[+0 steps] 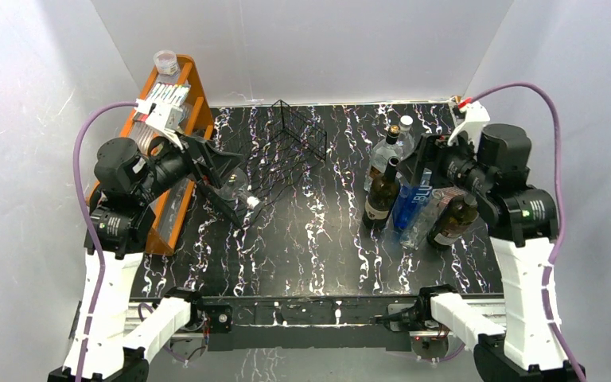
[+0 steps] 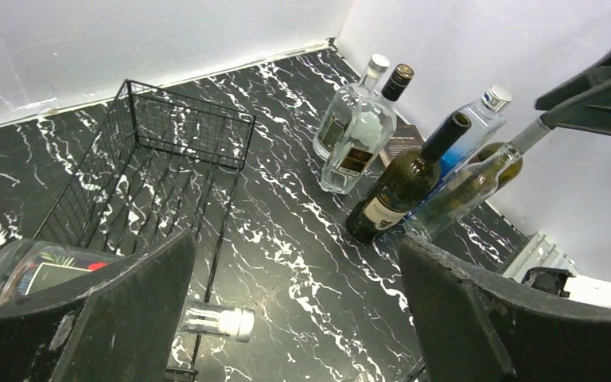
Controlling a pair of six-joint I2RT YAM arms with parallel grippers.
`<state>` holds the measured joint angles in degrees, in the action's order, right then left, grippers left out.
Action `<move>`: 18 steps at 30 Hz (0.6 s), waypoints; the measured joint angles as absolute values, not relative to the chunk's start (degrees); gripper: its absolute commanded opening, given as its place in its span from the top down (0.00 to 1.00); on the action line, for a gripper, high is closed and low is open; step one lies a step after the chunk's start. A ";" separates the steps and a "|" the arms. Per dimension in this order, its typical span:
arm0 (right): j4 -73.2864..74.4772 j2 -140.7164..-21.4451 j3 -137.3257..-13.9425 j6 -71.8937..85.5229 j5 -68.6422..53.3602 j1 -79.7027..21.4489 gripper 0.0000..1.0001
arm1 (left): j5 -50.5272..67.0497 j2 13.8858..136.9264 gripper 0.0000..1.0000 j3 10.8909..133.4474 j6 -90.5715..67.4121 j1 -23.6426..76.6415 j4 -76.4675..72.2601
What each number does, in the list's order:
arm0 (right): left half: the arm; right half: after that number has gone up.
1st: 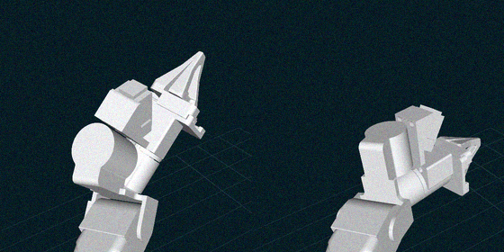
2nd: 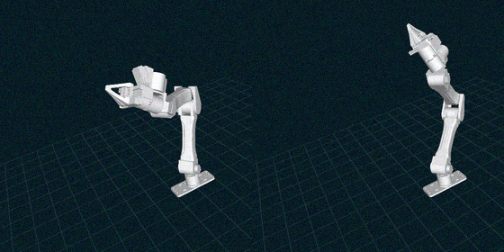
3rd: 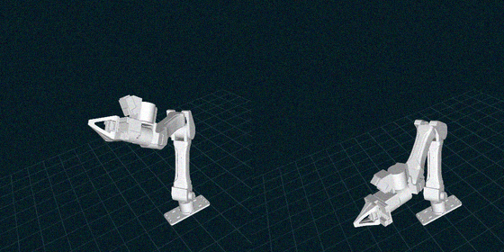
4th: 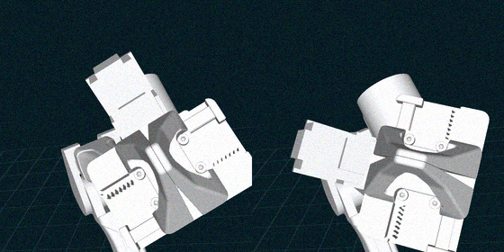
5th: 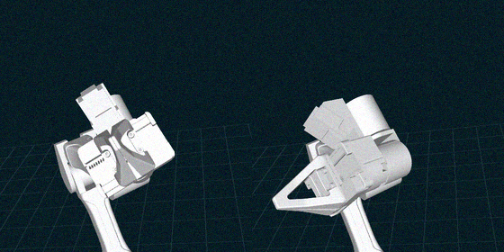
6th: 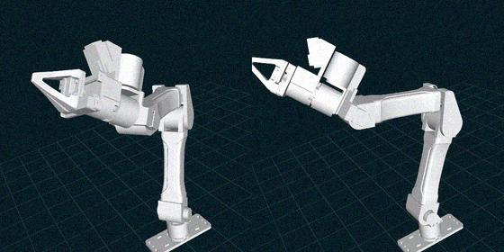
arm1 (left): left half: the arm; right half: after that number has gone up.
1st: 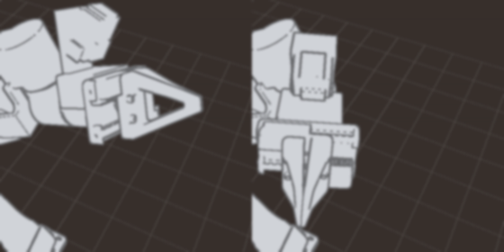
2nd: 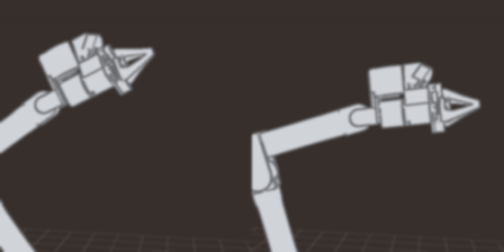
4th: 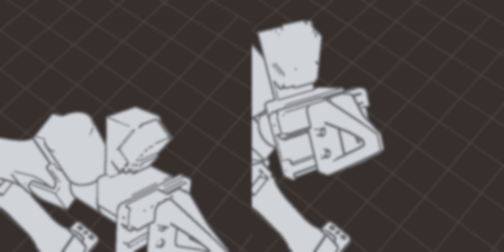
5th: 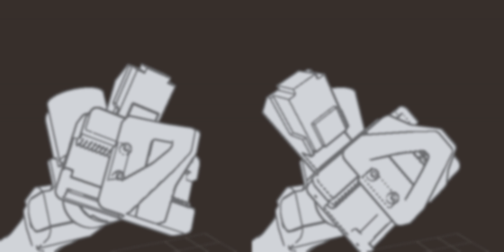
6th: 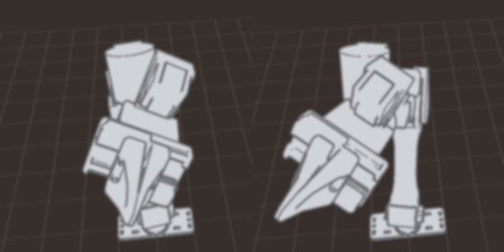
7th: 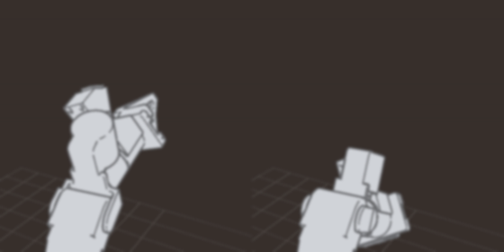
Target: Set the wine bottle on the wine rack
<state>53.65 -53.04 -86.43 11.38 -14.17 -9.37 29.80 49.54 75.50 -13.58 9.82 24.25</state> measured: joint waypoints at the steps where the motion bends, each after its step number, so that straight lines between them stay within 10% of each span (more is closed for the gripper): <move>1: 54.24 -53.84 -86.41 11.07 -13.10 -9.87 0.17 | 30.28 49.74 0.02 75.29 -13.65 9.82 23.99; 18: 53.34 -67.64 -83.50 12.14 6.87 -24.88 0.24 | 34.04 50.26 0.02 71.57 -15.03 9.82 19.57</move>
